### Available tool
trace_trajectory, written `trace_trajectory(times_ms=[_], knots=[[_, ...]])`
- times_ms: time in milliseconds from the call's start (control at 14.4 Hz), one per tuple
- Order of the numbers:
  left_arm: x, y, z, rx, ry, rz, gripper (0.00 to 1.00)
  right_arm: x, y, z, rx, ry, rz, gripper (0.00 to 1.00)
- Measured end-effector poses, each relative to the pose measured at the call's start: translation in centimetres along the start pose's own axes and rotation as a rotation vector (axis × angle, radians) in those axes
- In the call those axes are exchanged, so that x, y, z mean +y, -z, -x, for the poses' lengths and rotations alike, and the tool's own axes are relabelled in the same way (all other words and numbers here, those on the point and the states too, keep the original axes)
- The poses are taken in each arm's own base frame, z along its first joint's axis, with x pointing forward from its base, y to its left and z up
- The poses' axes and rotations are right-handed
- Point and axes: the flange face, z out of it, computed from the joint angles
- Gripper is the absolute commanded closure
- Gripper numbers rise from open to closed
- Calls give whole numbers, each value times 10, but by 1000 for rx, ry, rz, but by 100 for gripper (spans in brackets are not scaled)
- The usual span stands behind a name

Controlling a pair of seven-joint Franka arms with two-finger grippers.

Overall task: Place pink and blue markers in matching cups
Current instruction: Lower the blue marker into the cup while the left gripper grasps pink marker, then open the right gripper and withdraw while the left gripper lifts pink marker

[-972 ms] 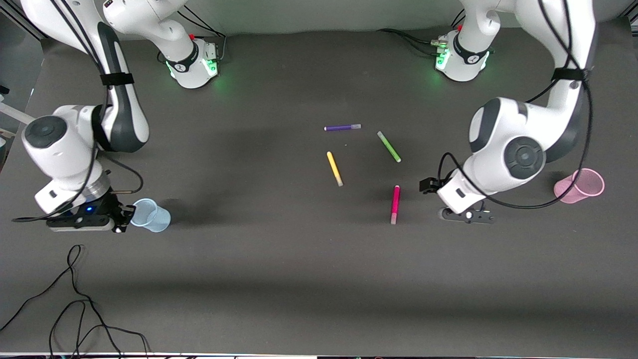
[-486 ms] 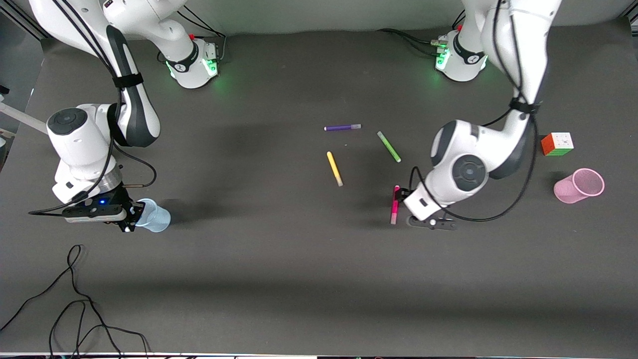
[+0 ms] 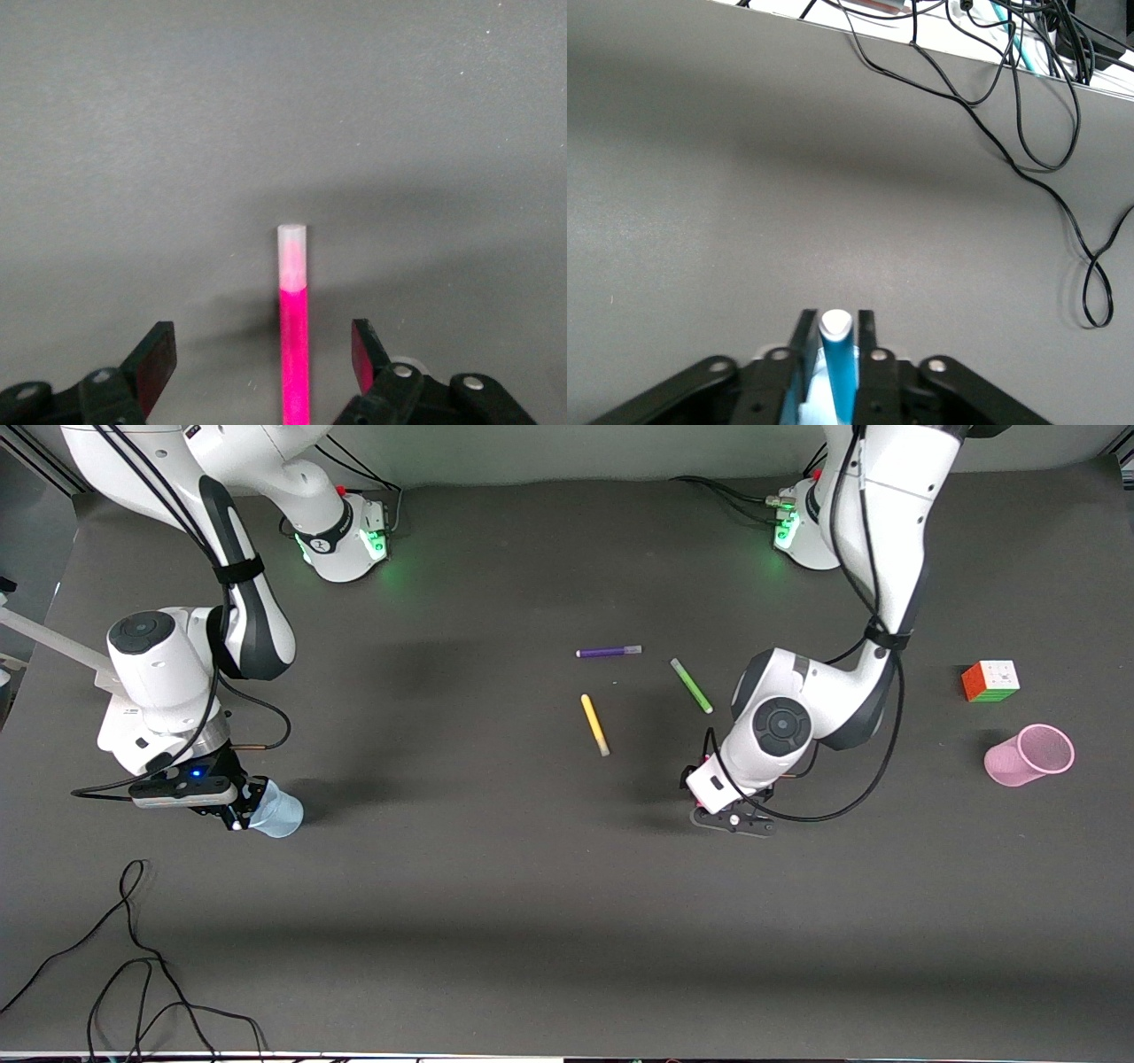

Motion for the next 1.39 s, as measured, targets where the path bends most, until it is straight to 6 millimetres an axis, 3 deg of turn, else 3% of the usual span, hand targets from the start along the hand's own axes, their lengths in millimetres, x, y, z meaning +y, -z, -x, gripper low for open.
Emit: trace_trajectory(times_ms=[139, 278, 347, 556, 764, 833, 1181, 1319, 1389], knots=[[1, -18, 8, 21, -3, 3, 11, 0, 0, 1, -1, 0, 0, 0], [-2, -29, 16, 16, -2, 0, 17, 0, 0, 1, -2, 0, 0, 0], [-3, -31, 18, 14, -3, -1, 24, 0, 0, 1, -1, 0, 0, 0], [-2, -32, 20, 12, -5, -2, 59, 1, 1, -1, -7, -2, -2, 0], [-1, -34, 21, 18, -8, -2, 85, 5, 12, -9, -83, -16, -21, 0], [-1, -36, 21, 24, -9, -1, 99, 8, 22, -17, -114, -23, -30, 0], [-8, -29, 14, 55, 6, 0, 100, 17, 96, -70, -266, -35, -86, 0], [-17, -5, 5, 52, 34, -5, 100, 14, 134, -92, -321, -38, -120, 0], [-25, 17, -2, 37, 57, -14, 100, 14, 153, -101, -353, -44, -138, 0]])
